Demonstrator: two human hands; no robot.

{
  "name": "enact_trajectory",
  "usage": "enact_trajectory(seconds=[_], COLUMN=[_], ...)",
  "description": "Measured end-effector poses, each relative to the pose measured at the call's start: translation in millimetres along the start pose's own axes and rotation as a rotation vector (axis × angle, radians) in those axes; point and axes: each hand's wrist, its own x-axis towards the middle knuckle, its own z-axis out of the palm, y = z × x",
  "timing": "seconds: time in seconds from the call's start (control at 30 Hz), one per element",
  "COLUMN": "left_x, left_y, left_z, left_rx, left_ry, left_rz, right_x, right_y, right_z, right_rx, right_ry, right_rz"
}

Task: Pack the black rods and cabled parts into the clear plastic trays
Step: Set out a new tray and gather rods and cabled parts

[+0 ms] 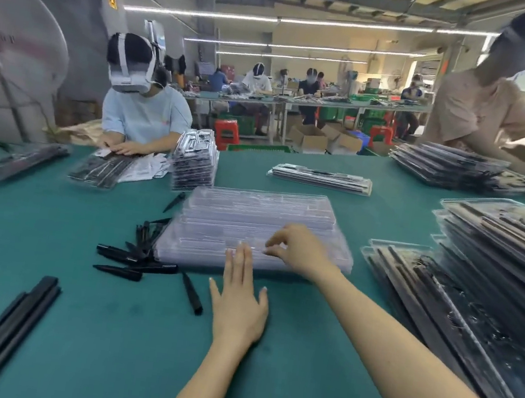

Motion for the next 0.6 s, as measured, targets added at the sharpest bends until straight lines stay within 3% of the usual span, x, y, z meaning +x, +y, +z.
enact_trajectory(seconds=[0.17, 0.33, 0.6], left_x=[1, 2, 0], left_y=[-1, -2, -2], left_z=[0, 1, 1], left_rx=[-0.009, 0.006, 0.002], left_ry=[0.004, -0.003, 0.009], left_rz=[-0.015, -0.024, -0.014], right_x=[24, 35, 40], right_y=[6, 1, 8], right_z=[-14, -15, -16], right_rx=[0.084, 0.055, 0.281], right_ry=[-0.219, -0.281, -0.418], right_rz=[-0.099, -0.161, -0.027])
